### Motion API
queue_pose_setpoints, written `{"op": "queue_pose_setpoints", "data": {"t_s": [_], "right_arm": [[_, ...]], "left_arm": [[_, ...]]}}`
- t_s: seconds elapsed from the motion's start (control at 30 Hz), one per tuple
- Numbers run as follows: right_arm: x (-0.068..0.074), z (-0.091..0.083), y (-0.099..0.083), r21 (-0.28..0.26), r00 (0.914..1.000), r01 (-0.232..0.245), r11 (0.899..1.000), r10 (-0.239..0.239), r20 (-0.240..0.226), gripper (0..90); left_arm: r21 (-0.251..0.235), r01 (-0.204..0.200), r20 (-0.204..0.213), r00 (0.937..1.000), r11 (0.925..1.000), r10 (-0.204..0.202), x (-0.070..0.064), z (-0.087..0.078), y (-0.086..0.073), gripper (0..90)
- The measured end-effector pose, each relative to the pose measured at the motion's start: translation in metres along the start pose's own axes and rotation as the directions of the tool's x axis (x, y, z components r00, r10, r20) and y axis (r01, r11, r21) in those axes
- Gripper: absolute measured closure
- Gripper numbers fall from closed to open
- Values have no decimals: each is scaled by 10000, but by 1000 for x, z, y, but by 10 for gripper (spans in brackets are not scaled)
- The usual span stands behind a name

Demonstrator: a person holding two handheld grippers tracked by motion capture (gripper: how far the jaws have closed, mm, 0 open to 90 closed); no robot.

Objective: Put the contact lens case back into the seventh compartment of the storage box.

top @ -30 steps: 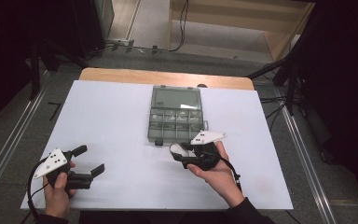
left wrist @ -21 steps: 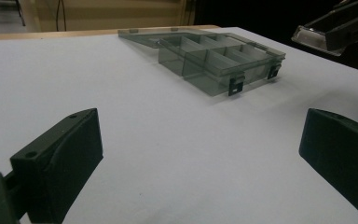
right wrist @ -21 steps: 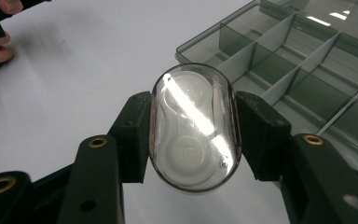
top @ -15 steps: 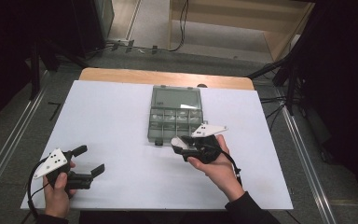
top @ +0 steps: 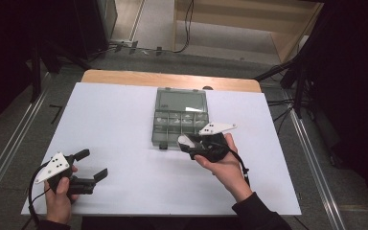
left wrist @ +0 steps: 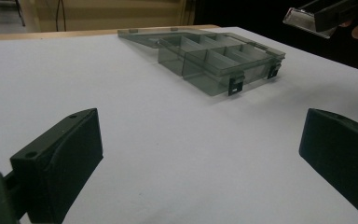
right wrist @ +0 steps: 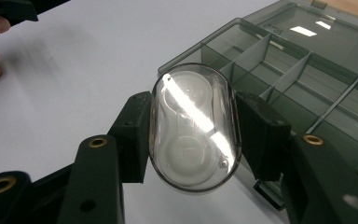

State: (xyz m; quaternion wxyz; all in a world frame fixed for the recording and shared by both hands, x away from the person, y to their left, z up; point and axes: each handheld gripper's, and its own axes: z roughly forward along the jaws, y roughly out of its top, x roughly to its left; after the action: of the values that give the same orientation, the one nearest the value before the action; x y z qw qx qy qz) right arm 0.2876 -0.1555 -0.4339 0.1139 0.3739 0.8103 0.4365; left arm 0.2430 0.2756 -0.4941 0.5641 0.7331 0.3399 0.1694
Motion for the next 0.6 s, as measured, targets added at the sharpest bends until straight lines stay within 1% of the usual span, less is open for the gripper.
{"op": "queue_pose_setpoints", "data": {"t_s": [0.53,0.6], "right_arm": [[-13,5,5,-2,9996,-108,9999,108,253,470],[-16,5,6,-93,9994,-208,9997,210,259,470]], "left_arm": [[-16,-2,14,10000,10000,2,0,0,0,0],[2,-10,2,10000,10000,10,0,0,0,0]]}}
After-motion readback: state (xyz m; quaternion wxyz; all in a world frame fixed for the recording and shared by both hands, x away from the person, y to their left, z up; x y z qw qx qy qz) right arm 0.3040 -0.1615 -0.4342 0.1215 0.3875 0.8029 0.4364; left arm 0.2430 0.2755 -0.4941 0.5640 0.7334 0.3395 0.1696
